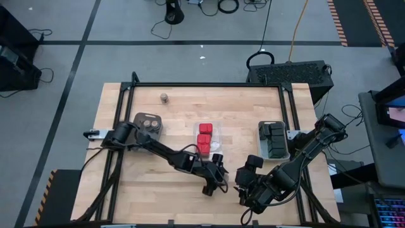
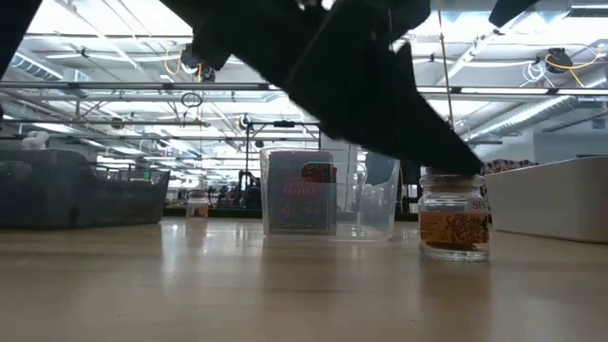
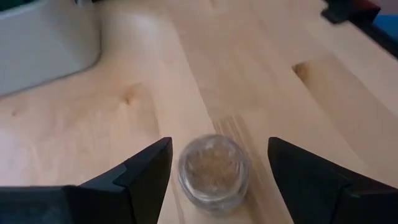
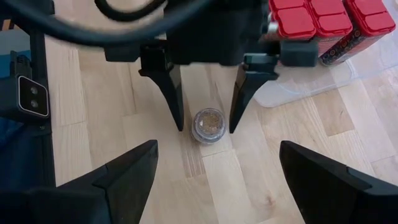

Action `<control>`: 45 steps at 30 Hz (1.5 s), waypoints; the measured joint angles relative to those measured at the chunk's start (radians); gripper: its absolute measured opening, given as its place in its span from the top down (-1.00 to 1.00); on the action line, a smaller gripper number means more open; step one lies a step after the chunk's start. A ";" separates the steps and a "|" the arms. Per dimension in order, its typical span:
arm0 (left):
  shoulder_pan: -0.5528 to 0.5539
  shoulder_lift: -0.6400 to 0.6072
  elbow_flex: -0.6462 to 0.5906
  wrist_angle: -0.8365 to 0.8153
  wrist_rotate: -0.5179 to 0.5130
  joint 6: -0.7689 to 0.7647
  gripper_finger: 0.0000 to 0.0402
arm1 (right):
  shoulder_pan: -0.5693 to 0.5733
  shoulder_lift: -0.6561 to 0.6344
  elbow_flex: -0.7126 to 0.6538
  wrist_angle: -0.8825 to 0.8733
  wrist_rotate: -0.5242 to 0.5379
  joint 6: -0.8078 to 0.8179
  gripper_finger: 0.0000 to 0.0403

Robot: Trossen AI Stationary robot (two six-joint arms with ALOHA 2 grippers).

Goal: Sort spices by type
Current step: Put the brown seasoning bottle into the black bin

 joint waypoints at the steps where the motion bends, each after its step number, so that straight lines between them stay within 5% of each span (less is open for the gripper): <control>1: 0.000 0.008 0.000 0.000 0.000 0.000 -0.34 | 0.000 0.000 0.000 0.000 0.000 0.000 -0.58; 37: 0.015 0.044 0.002 -0.008 -0.020 0.004 -0.34 | 0.000 0.000 0.000 0.002 0.000 0.000 -0.58; 45: 0.015 0.044 0.001 -0.022 -0.011 0.008 -0.13 | 0.000 0.000 0.000 0.002 0.000 0.000 -0.58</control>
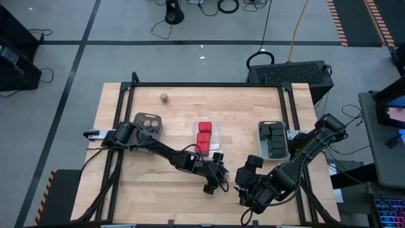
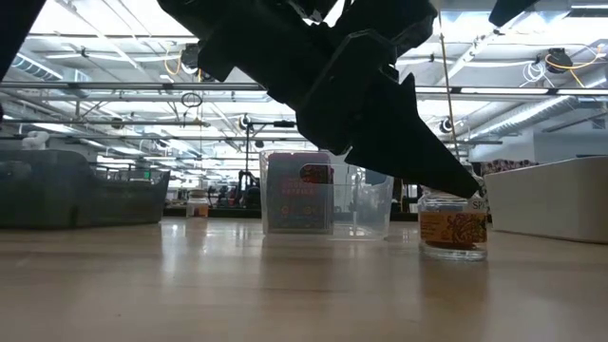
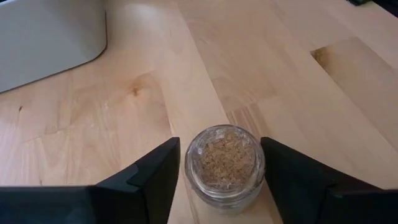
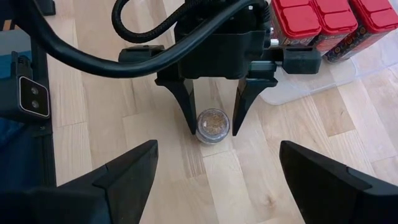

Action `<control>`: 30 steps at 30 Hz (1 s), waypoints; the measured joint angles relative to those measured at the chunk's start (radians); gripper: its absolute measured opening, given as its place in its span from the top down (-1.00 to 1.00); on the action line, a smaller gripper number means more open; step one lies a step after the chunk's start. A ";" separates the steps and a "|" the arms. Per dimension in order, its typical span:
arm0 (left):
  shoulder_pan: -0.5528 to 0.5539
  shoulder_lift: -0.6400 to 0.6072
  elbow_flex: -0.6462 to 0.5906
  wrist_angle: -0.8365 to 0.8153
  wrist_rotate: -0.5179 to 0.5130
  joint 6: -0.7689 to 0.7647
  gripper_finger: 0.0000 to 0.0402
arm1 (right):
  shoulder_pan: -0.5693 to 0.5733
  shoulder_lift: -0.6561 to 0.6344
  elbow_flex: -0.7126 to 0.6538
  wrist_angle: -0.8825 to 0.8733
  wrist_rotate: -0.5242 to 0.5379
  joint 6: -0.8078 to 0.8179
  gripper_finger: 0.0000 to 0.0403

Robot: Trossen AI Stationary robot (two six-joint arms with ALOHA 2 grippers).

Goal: Sort spices by type
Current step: Put the brown seasoning bottle into the black bin

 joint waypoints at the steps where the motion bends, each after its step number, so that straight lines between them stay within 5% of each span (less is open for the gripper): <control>1: 0.000 0.000 0.000 0.000 0.000 0.000 -0.09 | 0.000 0.000 0.000 0.000 0.000 0.000 -0.58; 8: 0.001 0.000 -0.001 0.003 0.004 -0.009 0.09 | 0.000 0.000 0.000 0.000 0.000 0.000 -0.58; 30: -0.028 -0.144 -0.005 -0.104 0.049 0.036 0.15 | 0.000 0.000 0.000 -0.002 0.000 0.000 -0.58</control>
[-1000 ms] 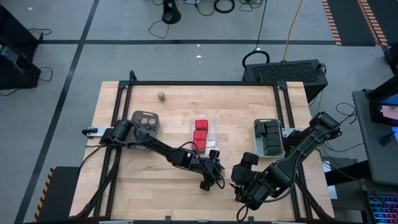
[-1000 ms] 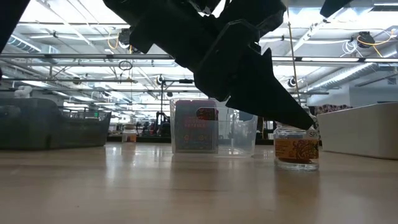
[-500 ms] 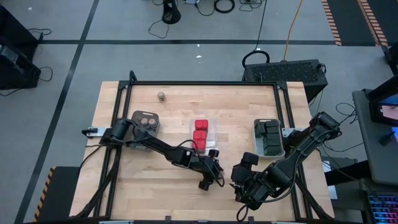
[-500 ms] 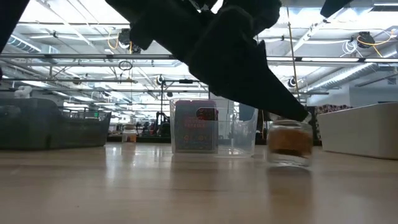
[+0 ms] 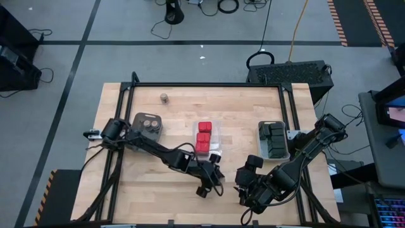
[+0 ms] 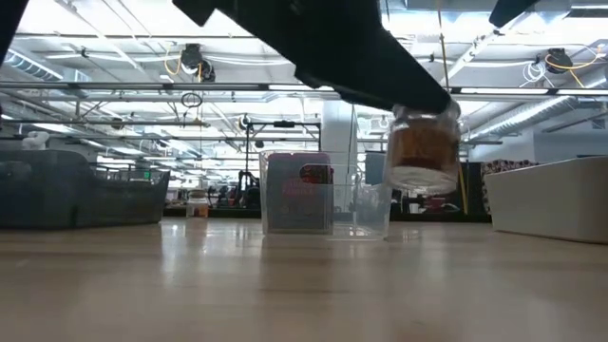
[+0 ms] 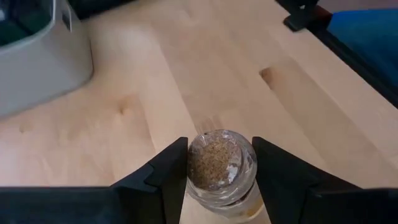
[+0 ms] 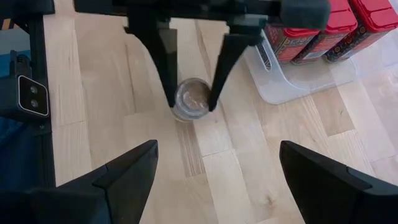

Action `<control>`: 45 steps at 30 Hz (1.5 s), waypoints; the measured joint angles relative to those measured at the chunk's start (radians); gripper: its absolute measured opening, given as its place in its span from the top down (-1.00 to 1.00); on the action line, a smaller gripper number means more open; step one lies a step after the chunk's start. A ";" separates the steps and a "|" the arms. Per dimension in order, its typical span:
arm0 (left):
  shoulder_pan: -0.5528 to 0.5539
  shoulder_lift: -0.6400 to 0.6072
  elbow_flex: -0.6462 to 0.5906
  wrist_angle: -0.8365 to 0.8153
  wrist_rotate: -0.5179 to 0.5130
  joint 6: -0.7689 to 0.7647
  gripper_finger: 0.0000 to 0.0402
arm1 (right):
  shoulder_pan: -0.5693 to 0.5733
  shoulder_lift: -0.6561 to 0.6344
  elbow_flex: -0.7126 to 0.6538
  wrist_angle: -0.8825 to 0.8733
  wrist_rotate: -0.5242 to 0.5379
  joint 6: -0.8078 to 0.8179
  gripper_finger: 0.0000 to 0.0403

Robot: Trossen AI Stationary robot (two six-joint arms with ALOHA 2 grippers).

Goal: Sort spices by type
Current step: Put the brown seasoning bottle into the black bin

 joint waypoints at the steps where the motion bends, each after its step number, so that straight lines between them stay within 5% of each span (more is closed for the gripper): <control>1: -0.002 -0.005 0.001 -0.006 -0.010 0.012 0.15 | 0.000 0.000 0.000 0.000 0.000 0.000 -0.58; 7: -0.005 -0.105 0.000 -0.142 -0.045 0.061 0.14 | 0.000 0.000 0.000 0.001 0.000 0.000 -0.58; 15: 0.057 -0.407 -0.032 -0.461 -0.154 0.054 0.14 | 0.001 0.000 0.000 0.012 0.000 -0.004 -0.58; 31: 0.128 -1.237 -0.586 -0.782 -0.649 -0.463 0.14 | -0.001 0.000 0.000 0.035 0.034 -0.074 -0.58; 36: 0.127 -1.335 -0.623 -0.909 -0.691 -0.635 0.14 | -0.003 0.000 0.000 0.045 0.033 -0.074 -0.58; 45: 0.127 -1.298 -0.720 -0.943 -0.690 -0.781 0.14 | -0.002 0.000 0.000 0.053 0.032 -0.074 -0.58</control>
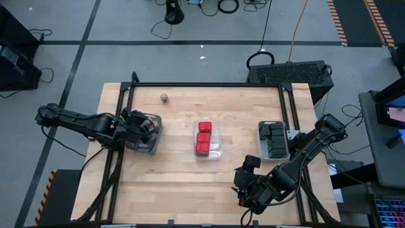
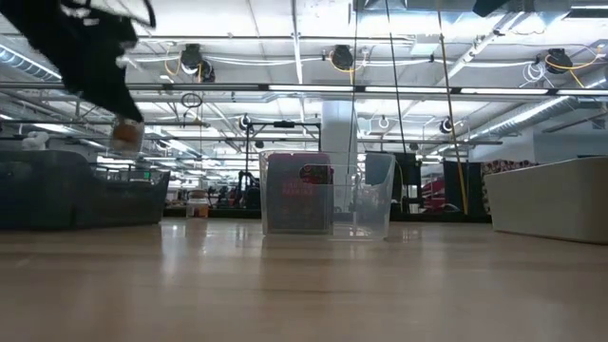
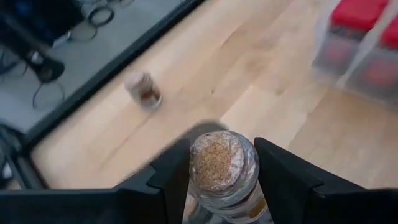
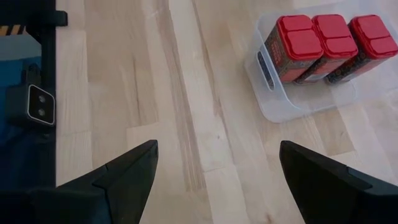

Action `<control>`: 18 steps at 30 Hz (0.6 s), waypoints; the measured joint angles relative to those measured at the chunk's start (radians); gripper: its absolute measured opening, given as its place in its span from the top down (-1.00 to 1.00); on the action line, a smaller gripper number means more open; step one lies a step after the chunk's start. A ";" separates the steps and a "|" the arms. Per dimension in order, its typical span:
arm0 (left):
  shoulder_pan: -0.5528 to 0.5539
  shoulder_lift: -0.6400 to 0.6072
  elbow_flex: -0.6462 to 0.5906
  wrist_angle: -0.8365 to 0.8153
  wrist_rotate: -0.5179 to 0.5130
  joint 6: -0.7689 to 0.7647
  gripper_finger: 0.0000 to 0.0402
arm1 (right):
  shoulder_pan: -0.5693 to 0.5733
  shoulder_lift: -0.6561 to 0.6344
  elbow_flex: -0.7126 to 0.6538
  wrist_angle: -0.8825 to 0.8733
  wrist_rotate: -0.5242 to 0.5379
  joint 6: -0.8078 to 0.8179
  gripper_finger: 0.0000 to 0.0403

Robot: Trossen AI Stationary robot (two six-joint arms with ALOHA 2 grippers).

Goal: Sort spices by type
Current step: Put the brown seasoning bottle into the black bin

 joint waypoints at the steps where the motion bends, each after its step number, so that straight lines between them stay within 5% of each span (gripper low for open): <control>1: 0.000 0.009 -0.018 -0.002 0.000 -0.036 0.14 | 0.000 0.000 0.000 0.001 0.000 0.000 -0.58; 9: 0.000 0.051 -0.111 0.022 -0.013 -0.224 0.14 | 0.000 0.000 0.000 -0.001 0.000 -0.004 -0.58; 18: -0.001 0.101 -0.226 0.202 0.052 -0.236 0.14 | 0.000 0.000 0.000 -0.001 -0.001 -0.004 -0.58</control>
